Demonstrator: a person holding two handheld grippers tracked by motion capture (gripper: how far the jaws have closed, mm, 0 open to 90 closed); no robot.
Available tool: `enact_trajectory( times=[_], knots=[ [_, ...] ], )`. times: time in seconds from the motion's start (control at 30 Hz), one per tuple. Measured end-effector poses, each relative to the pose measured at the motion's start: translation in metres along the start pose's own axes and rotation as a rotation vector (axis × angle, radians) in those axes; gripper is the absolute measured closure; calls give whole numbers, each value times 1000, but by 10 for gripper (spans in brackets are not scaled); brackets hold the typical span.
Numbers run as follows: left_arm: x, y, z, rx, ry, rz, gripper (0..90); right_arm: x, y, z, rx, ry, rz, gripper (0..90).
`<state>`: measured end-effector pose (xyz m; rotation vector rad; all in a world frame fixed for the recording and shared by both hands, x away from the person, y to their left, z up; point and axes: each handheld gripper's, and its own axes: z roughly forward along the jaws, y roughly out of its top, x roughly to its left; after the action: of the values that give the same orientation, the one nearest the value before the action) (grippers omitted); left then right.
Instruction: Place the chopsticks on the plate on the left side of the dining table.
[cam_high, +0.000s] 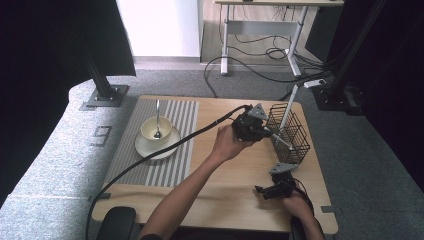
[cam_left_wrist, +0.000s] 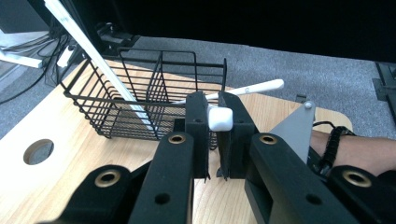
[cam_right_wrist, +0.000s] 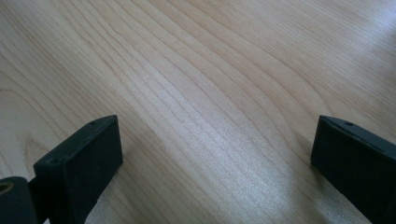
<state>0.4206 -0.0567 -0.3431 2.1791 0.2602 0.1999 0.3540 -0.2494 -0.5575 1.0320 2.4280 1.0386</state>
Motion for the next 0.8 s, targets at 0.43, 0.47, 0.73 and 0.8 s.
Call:
enact_trajectory(
  times=[0.43,0.47,0.73,0.8],
  knots=[
    [8,0,-31,-32,-20,-28,835,0,0,0,0,0,0,15],
    [10,0,-36,-39,-23,-36,835,0,0,0,0,0,0,15],
    [16,0,-60,-68,-2,-45,835,0,0,0,0,0,0,15],
    [17,-1,-66,-73,7,-49,835,0,0,0,0,0,0,15]
  ],
)
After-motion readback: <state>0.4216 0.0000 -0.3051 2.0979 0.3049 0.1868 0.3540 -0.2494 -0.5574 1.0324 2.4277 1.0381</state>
